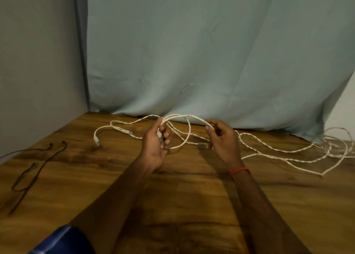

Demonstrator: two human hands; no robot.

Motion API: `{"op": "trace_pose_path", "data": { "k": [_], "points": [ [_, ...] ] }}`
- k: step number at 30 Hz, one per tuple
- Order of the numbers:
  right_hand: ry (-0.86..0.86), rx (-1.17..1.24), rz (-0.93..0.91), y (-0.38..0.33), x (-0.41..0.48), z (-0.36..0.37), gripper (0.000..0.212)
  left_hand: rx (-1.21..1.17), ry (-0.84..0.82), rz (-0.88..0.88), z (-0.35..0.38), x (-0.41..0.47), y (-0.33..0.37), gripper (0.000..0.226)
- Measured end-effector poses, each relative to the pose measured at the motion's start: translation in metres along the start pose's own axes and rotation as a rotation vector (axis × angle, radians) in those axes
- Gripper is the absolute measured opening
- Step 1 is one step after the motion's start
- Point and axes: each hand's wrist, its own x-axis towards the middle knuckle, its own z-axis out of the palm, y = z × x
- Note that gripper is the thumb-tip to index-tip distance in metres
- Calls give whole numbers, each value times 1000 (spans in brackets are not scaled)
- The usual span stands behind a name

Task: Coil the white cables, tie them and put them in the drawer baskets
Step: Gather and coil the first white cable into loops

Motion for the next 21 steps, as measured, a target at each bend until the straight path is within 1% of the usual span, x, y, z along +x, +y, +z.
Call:
{"op": "trace_pose_path", "data": {
  "k": [2,5,7,9,12,14,17,21],
  "points": [
    [-25,69,60,-1,-3,3,10,-8,16,-23,-2,0,-1,43],
    [13,3,19,-2,-3,4,31,-21,47,-29,0,4,2,53],
    [57,-64,-6,-2,-4,4,36,-19,62,-26,2,5,2,51],
    [77,-94,21,-1,-7,5,39,-37,60,-34,1,6,1,44],
    [80,-97,107,-3,-7,6,38,-23,-3,-35,-2,9,-1,34],
    [84,-74,131,-3,-5,7,36,-1,-69,-26,-4,11,-3,30],
    [84,-69,83,-6,-5,8,33,4,-155,-12,-5,14,-7,30],
    [74,-117,-37,-9,-11,9,28,21,-179,8,-7,14,-7,27]
  ]
}}
